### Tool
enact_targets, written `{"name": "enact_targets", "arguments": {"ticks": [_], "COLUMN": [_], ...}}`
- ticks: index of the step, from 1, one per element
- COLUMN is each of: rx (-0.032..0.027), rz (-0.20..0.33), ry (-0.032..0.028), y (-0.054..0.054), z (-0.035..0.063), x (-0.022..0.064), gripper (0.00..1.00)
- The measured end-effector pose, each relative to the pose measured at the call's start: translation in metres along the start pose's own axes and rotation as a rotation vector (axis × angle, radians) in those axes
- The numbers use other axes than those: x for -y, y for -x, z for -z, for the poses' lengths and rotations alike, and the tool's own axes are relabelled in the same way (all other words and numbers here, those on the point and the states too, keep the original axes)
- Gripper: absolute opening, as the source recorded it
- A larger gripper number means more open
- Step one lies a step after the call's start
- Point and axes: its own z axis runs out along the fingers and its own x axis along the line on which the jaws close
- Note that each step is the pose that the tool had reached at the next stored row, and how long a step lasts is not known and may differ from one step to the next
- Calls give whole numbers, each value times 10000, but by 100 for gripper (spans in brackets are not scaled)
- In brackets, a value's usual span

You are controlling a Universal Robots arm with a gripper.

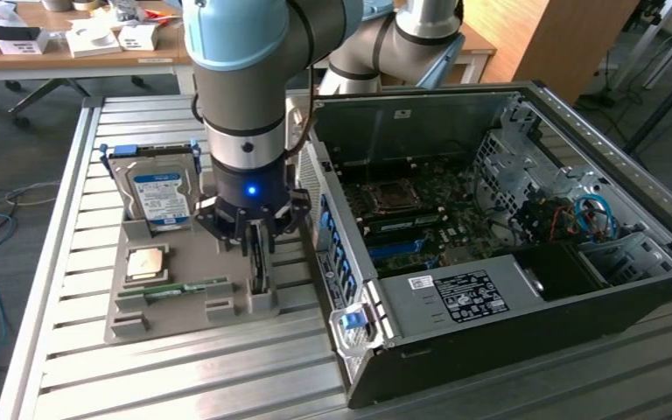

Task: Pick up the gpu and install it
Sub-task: 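Pick up the gpu and move the gpu toward the slot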

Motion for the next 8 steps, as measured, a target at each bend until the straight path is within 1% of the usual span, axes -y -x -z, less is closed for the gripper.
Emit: {"name": "enact_targets", "arguments": {"ticks": [8], "rx": [0], "rz": [-1], "ry": [10], "y": [-3], "z": [-10], "x": [-34], "gripper": [42]}}
